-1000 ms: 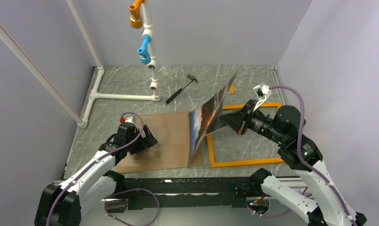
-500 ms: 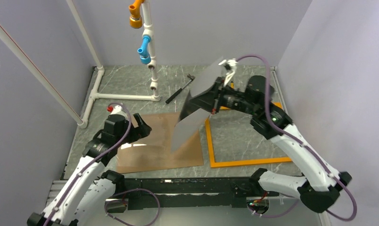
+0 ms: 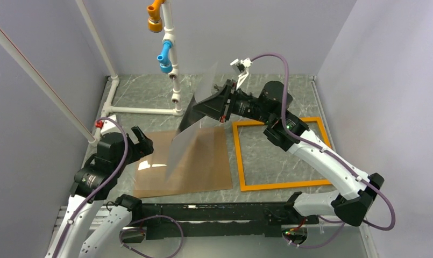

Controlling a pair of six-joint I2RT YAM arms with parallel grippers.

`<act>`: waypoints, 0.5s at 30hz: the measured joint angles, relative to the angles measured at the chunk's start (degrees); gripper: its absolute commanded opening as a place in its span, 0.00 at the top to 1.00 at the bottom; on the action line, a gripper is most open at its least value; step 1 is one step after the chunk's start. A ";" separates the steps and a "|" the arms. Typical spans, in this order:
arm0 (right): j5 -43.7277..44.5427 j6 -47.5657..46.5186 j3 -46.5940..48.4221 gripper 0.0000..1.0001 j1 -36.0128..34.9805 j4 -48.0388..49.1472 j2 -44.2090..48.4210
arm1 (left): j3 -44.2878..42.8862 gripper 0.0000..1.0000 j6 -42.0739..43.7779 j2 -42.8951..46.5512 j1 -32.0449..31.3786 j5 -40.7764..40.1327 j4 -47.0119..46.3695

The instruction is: Take the photo out of the frame

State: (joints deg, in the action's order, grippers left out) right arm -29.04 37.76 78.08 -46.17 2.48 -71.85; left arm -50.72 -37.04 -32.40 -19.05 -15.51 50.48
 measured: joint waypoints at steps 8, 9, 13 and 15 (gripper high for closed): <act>2.97 2.29 -12.74 1.00 1.29 6.05 10.56 | 0.00 0.01 0.44 -3.17 0.00 -0.33 0.87; 3.76 2.56 -16.31 1.00 1.53 6.78 12.57 | 0.00 0.01 0.61 -3.78 0.00 -0.31 0.87; 7.80 3.89 -33.66 1.00 1.79 10.40 17.81 | 0.00 0.01 2.10 -6.91 0.85 0.31 0.70; 9.64 4.66 -41.42 1.00 1.79 10.93 17.88 | 0.00 0.01 3.15 -8.83 2.54 1.01 0.33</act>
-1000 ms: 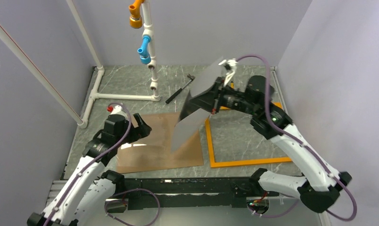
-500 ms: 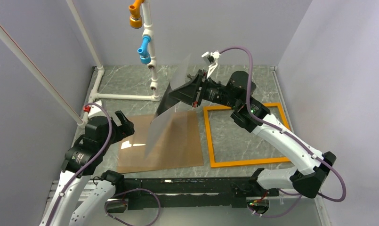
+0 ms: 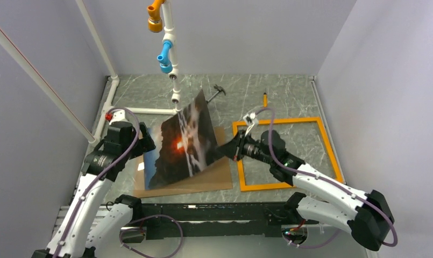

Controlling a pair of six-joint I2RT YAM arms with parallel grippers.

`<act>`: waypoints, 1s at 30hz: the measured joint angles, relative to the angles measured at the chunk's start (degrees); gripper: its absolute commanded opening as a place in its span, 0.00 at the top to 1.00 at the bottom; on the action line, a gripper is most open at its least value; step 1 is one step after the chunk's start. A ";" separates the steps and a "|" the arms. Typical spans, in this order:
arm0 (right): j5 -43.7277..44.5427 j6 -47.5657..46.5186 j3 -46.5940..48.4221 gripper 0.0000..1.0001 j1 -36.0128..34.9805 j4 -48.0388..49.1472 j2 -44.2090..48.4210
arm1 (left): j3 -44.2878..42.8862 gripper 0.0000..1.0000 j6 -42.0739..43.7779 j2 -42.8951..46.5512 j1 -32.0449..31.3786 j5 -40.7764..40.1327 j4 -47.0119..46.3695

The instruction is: Take the photo out of the frame

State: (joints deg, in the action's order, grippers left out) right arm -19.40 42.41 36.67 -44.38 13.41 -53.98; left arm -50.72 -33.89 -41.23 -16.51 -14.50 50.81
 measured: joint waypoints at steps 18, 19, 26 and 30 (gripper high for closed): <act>13.90 6.29 -20.92 1.00 -2.43 6.78 -4.96 | 3.13 0.01 10.51 -33.18 31.39 11.47 -14.43; 15.28 6.64 -21.11 1.00 -2.97 6.62 -4.94 | 3.06 0.01 10.99 -35.04 32.06 11.43 -15.02; 20.70 7.21 -21.18 1.00 -5.18 6.58 -5.42 | 0.13 0.01 16.11 -45.38 35.93 11.23 -18.88; 20.98 7.19 -21.18 1.00 -5.18 6.58 -6.49 | -0.33 0.01 17.20 -49.53 35.95 14.64 -21.09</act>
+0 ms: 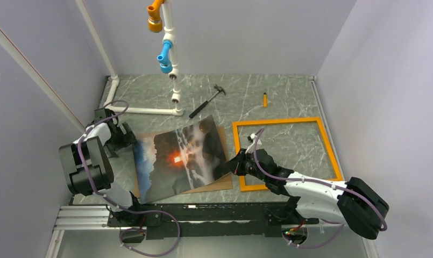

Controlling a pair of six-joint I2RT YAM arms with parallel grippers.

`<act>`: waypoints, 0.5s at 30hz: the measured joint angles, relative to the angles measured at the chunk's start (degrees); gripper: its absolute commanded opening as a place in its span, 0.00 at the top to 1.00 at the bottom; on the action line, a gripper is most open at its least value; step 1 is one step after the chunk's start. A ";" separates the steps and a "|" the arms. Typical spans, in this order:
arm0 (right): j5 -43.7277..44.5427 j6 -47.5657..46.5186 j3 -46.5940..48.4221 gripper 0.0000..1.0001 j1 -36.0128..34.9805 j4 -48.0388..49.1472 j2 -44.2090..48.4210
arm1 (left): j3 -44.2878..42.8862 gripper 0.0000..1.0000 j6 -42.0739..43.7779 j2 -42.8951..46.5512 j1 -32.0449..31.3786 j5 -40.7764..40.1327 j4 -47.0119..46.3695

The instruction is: Take the photo out of the frame

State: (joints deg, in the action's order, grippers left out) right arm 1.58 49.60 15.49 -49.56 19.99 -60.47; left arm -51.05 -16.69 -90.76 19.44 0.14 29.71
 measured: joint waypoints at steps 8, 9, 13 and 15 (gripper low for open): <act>0.83 0.76 0.00 1.00 -0.11 -0.13 -1.68 | -0.31 0.01 -1.57 -0.07 0.83 5.14 -1.44; 0.96 0.83 0.00 1.00 -0.17 -0.17 -1.68 | 0.09 0.01 -1.90 0.35 0.85 5.70 -1.81; 2.84 1.73 0.00 1.00 -0.72 -0.70 -1.62 | 3.08 0.01 -4.02 3.21 0.85 9.84 -3.34; 3.43 2.08 0.00 1.00 -0.92 -0.70 -1.70 | 4.66 0.01 -4.94 4.81 0.85 11.80 -3.67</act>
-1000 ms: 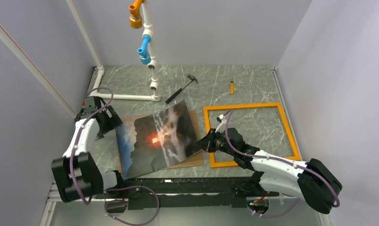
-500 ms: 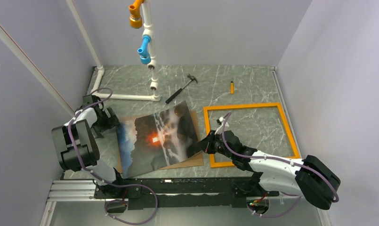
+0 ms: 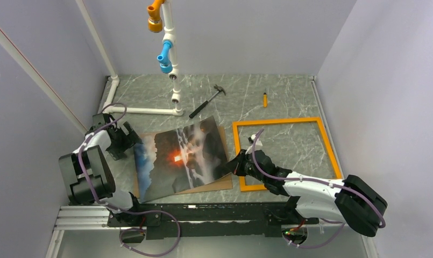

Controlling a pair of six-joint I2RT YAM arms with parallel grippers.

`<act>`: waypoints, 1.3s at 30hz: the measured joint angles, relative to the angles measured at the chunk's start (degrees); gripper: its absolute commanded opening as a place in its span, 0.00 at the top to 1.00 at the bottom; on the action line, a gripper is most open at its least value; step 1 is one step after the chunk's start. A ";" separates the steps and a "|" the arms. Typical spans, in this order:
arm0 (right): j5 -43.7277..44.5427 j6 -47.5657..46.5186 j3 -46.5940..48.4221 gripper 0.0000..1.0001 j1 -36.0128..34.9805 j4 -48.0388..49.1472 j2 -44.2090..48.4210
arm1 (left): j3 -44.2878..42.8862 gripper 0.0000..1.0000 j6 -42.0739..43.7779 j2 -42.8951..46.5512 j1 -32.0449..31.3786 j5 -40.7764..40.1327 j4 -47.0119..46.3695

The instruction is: Take the photo out of the frame

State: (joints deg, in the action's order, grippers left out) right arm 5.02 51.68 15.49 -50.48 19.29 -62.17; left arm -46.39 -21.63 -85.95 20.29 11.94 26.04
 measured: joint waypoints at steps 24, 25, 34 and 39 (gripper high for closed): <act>2.32 0.94 3.21 0.90 -4.92 -5.57 -3.26 | 7.93 0.01 -4.66 10.23 -0.04 6.58 2.05; 2.40 0.96 3.21 0.85 -4.98 -6.62 -2.62 | 7.87 0.01 -4.63 11.10 -0.15 5.51 2.99; 4.39 -1.92 4.68 0.30 -5.33 -22.93 7.63 | -0.09 0.01 -1.40 18.16 -4.35 -8.26 10.32; 8.17 -4.98 9.42 0.19 -5.40 -34.64 12.85 | -1.29 0.01 -0.55 26.34 -9.62 -13.20 12.44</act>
State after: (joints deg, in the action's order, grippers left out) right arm 13.19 46.70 24.91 -55.88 -15.35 -49.32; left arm -47.68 -22.17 -59.61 10.68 -1.26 38.48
